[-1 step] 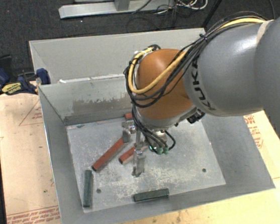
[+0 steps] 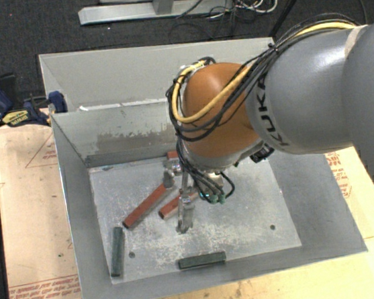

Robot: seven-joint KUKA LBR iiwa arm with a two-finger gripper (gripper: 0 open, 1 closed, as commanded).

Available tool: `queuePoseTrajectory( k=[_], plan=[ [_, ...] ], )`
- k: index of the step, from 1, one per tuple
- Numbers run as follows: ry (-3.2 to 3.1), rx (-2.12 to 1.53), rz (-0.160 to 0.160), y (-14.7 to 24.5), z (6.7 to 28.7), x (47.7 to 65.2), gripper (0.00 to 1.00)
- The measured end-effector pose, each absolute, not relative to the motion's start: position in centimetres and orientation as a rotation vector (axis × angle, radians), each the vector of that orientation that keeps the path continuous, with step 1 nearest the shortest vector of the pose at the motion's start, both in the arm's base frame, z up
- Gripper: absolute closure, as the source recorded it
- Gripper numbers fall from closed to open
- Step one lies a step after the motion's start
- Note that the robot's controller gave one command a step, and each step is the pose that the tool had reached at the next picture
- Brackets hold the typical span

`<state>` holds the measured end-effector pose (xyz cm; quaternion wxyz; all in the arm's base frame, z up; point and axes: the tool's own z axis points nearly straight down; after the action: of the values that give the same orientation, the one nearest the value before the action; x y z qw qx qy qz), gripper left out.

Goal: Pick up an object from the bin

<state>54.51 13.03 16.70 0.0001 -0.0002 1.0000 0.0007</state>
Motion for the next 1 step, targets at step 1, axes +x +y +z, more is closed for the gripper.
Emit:
queuePoseTrajectory(
  k=[1],
  plan=[
    [3.129,0.059,0.007,12.40,12.41,58.31,0.00]
  ],
)
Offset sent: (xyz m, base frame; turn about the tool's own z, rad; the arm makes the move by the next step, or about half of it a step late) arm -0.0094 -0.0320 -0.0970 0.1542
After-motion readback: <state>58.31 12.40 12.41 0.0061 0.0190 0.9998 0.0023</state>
